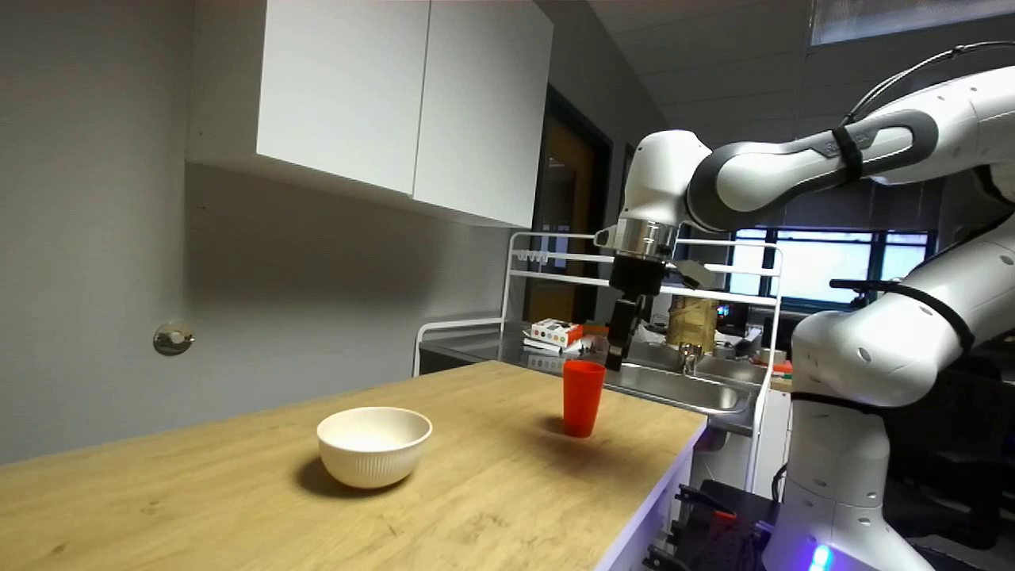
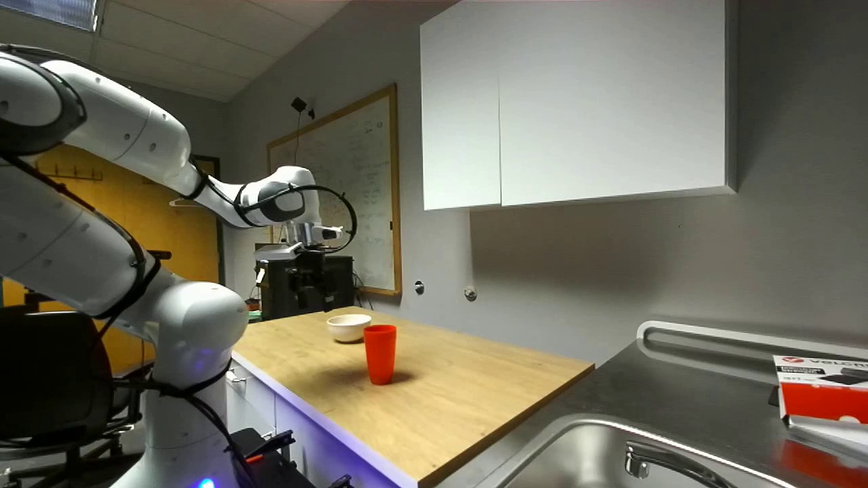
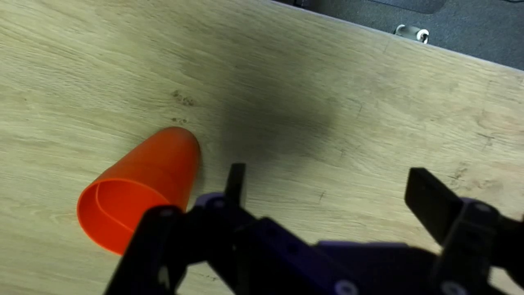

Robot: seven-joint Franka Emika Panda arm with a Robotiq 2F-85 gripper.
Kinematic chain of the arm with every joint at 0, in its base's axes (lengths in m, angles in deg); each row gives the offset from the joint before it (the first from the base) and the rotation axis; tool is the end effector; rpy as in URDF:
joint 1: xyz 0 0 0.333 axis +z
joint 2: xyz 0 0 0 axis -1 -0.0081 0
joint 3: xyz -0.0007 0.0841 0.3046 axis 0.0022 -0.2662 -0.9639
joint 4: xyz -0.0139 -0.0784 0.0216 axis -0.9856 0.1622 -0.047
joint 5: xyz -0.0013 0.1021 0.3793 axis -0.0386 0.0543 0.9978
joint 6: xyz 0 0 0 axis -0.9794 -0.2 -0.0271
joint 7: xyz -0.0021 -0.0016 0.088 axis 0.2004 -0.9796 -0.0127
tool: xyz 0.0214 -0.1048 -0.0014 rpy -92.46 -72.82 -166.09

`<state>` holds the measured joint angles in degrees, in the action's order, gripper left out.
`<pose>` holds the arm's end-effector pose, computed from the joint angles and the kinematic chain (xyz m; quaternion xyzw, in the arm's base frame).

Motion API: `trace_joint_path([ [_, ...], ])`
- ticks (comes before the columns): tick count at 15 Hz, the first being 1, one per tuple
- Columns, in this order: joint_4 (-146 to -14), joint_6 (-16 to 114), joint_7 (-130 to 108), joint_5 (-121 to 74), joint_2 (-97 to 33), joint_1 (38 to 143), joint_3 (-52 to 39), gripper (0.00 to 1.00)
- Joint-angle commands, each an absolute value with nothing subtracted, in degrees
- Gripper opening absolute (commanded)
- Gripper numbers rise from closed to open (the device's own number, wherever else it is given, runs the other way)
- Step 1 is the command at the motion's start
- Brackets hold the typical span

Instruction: Pour the contents in the orange cup into the white bowl

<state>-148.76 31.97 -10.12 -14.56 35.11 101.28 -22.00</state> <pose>0.2742 0.1204 0.4383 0.9927 0.1018 0.0626 0.0159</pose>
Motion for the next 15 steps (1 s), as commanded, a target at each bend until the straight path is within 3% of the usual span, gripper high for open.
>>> trace_joint_path([
  [1,-148.65,31.84,-9.94,-14.79,35.06,101.51,-21.76,1.00],
  [7,-148.07,32.63,-9.81,-15.61,34.45,100.39,-21.51,1.00],
  [15,-145.11,39.83,-9.32,-21.63,30.38,90.32,-17.42,1.00],
])
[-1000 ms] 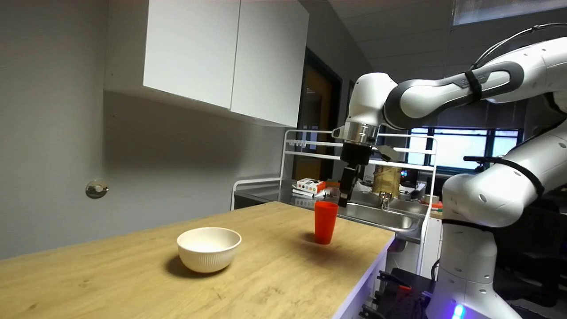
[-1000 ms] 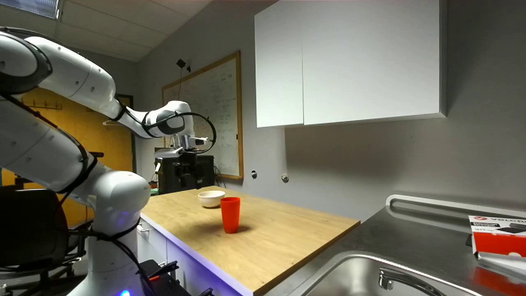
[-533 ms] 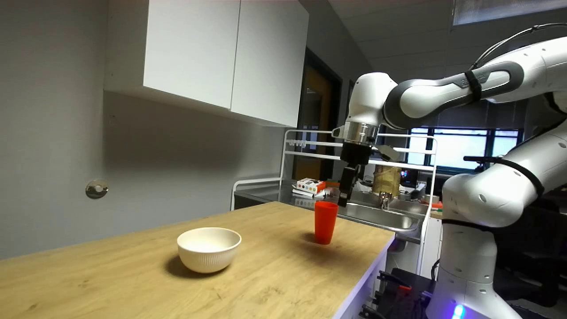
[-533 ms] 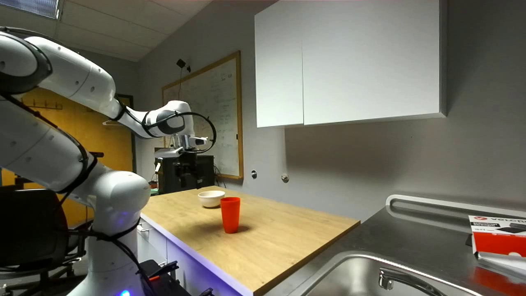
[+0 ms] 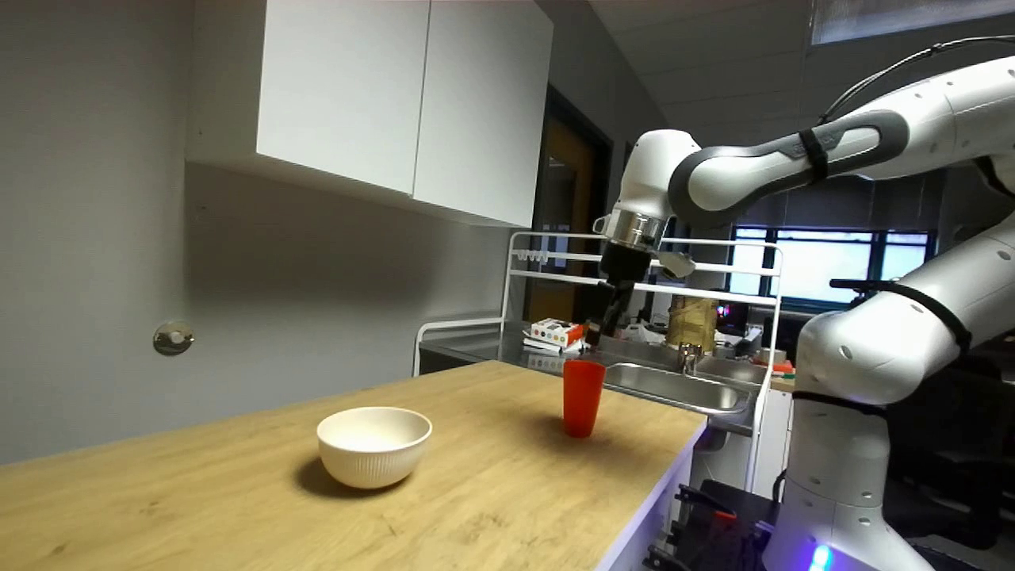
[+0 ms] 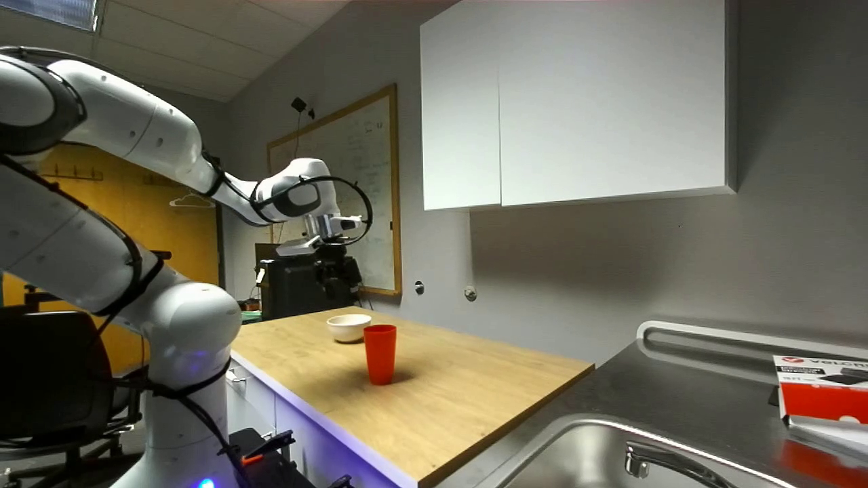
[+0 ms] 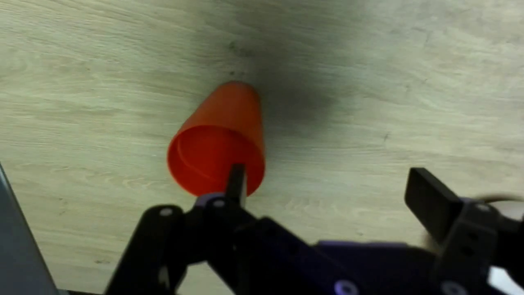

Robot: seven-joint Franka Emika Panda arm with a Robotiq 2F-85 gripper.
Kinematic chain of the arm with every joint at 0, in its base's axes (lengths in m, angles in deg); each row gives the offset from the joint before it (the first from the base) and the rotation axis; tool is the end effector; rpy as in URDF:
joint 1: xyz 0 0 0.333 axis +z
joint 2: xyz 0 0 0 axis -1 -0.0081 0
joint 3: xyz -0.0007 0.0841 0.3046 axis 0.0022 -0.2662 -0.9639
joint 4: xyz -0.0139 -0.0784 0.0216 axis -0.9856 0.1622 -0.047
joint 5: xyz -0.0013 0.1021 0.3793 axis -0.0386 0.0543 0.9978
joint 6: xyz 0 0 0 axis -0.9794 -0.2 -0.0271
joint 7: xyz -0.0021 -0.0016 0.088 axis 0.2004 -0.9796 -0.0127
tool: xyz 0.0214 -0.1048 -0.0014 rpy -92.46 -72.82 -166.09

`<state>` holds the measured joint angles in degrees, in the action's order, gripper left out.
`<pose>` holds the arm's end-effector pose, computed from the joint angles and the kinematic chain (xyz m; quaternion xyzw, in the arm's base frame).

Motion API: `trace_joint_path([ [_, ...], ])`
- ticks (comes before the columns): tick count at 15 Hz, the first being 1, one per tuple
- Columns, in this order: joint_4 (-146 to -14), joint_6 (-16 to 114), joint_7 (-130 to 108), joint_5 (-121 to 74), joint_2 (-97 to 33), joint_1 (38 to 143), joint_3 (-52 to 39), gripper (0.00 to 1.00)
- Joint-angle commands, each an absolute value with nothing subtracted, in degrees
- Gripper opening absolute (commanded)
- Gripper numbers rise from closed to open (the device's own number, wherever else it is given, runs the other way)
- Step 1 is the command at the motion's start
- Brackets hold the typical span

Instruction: Pour the contents in the orange cup into the white bowl

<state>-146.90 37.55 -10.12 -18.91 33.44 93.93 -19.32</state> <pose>0.3070 0.0733 0.4577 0.9922 0.0415 0.1138 0.0287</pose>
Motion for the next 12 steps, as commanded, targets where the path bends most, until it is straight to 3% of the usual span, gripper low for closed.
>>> trace_joint_path([
  [1,-144.88,40.86,-9.20,-22.34,29.29,88.65,-16.55,1.00],
  [12,-143.74,46.70,-9.96,-21.59,14.58,81.11,-7.32,1.00],
])
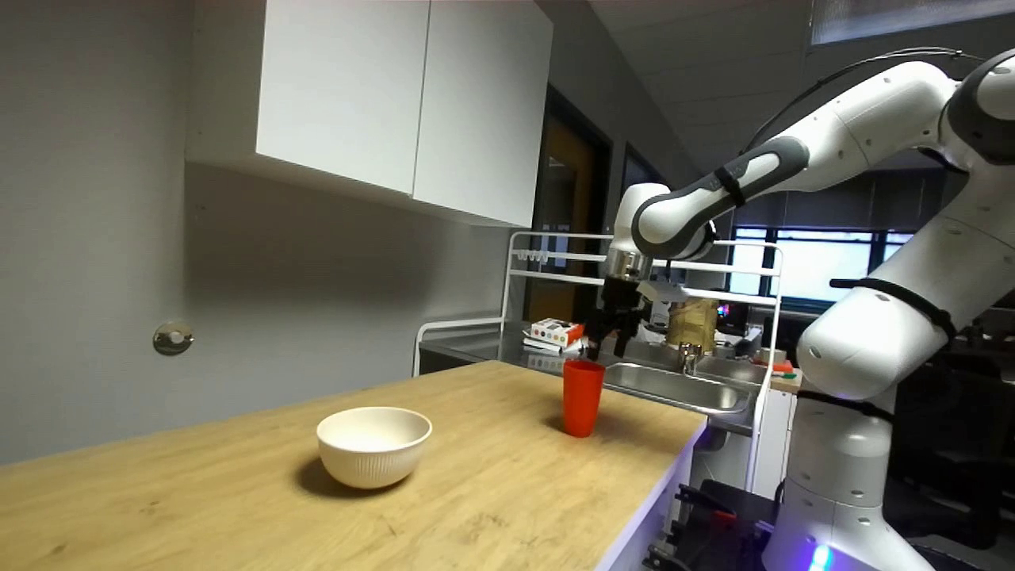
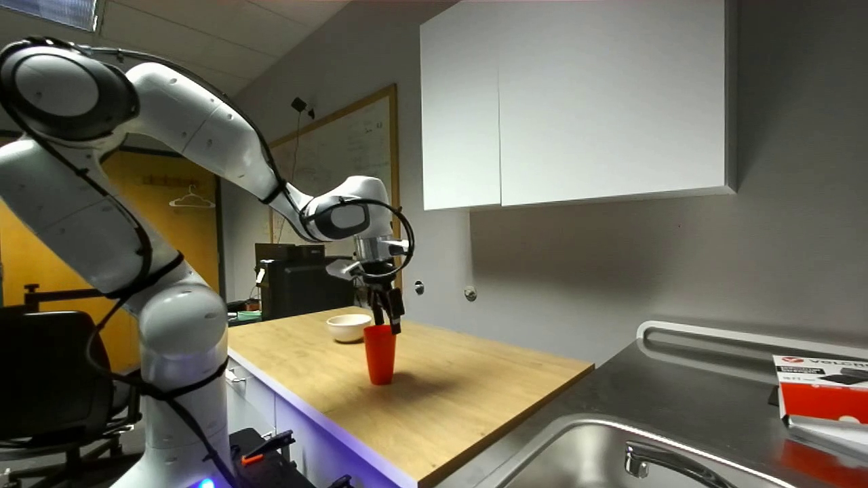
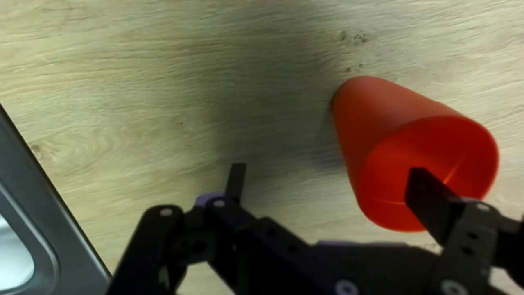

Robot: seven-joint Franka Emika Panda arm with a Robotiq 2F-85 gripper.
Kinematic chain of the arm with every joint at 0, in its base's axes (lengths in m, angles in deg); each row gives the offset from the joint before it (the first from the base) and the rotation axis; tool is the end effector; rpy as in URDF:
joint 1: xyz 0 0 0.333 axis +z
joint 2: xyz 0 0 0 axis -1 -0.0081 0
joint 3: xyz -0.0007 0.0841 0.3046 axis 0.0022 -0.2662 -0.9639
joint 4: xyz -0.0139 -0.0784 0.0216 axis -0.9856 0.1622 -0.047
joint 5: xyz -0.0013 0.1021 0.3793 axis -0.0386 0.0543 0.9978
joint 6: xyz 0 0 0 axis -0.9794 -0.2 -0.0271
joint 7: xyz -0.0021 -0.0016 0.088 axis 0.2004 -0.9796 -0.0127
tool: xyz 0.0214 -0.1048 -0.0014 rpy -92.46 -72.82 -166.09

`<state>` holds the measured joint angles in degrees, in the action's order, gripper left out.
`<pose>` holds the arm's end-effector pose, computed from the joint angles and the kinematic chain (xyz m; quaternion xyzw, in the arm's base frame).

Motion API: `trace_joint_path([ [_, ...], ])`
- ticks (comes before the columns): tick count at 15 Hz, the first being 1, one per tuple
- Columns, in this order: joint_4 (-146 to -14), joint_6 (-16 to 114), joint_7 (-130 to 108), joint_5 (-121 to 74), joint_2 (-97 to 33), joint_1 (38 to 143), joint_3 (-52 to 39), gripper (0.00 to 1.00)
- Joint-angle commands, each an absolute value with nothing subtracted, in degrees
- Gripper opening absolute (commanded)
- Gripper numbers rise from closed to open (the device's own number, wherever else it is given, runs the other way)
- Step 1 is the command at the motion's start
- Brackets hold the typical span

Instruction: Pour the contents in the orange cup into the white bowl

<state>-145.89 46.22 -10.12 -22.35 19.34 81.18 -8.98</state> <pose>0.3508 -0.0591 0.4027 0.9899 -0.1214 0.0730 0.0065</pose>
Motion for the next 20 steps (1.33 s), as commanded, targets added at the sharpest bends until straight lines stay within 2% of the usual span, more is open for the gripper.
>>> trace_joint_path([
  [1,-143.58,46.93,-10.00,-21.27,13.40,81.24,-6.90,1.00],
  [4,-142.80,47.27,-9.87,-20.95,10.27,81.48,-6.40,1.00],
  [5,-142.61,47.52,-9.38,-21.14,9.45,81.40,-6.65,0.75],
  [6,-142.31,47.53,-9.29,-21.18,8.75,81.49,-6.77,0.75],
  [14,-140.42,47.82,-8.66,-19.82,6.20,82.72,-7.02,0.13],
  [16,-140.17,47.91,-8.32,-19.37,6.13,82.97,-7.21,0.01],
  [20,-139.15,47.92,-5.06,-20.32,5.88,83.29,-9.18,0.02],
])
